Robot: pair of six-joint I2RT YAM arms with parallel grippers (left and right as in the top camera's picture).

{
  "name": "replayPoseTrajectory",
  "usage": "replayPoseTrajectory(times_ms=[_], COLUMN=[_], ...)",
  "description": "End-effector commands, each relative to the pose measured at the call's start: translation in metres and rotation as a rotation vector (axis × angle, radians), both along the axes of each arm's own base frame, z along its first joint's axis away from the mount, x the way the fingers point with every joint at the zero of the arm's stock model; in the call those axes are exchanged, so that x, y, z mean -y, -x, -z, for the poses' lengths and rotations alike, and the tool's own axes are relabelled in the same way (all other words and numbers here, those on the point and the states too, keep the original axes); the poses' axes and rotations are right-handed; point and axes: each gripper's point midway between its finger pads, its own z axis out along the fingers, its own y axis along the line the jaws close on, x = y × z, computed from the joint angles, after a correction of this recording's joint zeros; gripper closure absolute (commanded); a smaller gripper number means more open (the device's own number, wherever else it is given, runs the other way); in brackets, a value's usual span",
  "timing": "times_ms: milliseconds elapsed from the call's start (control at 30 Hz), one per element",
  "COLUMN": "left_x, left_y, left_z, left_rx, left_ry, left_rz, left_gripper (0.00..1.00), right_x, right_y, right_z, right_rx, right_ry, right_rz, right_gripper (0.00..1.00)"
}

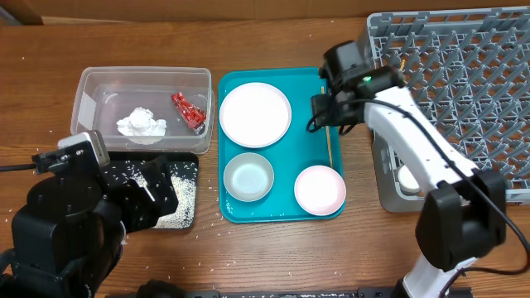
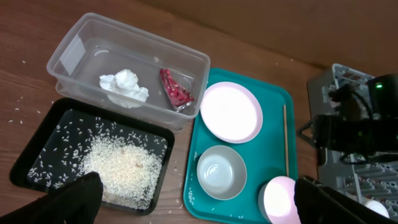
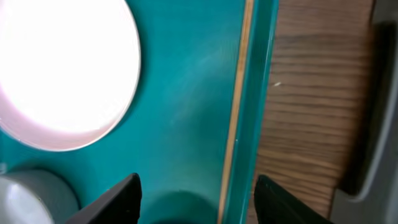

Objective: Sort waste into correct bins and load items into the dishwasher
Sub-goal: 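Grasp the second wooden chopstick on the teal tray with the right gripper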

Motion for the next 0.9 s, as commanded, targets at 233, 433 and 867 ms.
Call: replayPoseTrajectory(times_ms=[233, 433, 867], left_x=[-0.001, -0.001, -0.002], left_y=[0.002, 0.003, 0.006], left_z=[-0.001, 0.0, 0.004], left_rx=[-0.003, -0.009, -0.027], left_ry=[-0.002, -0.004, -0.011], left_rz=[0.002, 0.002, 0.001], left_gripper=[0.0, 0.0, 0.0], right_x=[0.013, 0.011, 0.056], right_y=[0.018, 0.025, -0.036], right_z=[0.103, 0.115, -0.043], right_rx=[-0.222, -0.27, 0.088], right_ry=[0.082, 0.077, -0.04], right_rz=[0.059, 0.055, 0.191], right_gripper=[0.62, 0.96, 0.96])
